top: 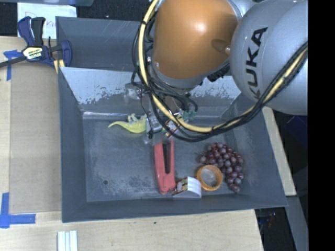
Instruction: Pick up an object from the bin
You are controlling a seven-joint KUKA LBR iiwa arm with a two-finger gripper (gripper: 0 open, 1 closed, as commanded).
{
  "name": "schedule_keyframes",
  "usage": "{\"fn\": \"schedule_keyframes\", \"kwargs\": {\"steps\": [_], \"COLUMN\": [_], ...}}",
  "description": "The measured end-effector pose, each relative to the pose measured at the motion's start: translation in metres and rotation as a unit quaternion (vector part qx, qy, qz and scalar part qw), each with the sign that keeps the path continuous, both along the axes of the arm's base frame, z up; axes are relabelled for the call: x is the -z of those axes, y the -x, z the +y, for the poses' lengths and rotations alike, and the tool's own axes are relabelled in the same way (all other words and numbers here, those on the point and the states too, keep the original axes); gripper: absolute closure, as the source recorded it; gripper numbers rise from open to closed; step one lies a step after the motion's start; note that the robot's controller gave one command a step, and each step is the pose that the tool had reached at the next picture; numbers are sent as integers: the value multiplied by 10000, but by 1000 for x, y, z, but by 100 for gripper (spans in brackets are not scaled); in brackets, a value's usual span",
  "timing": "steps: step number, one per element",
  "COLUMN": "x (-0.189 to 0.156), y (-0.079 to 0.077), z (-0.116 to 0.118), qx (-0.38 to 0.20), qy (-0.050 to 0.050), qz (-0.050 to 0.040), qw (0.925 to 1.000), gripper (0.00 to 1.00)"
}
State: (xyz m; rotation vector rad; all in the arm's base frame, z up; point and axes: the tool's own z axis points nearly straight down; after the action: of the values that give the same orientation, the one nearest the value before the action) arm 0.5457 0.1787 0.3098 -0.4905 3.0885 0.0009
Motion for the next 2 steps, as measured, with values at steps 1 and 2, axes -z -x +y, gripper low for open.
{"fn": "schedule_keyframes", "kwargs": {"steps": [1,2], "x": [-20,-22], "y": [8,20], "z": [19,21], "qx": [-955,137], "qy": [9,-2], "qz": [-16,-7], "qw": [9954,9999], "gripper": [0,0]}}
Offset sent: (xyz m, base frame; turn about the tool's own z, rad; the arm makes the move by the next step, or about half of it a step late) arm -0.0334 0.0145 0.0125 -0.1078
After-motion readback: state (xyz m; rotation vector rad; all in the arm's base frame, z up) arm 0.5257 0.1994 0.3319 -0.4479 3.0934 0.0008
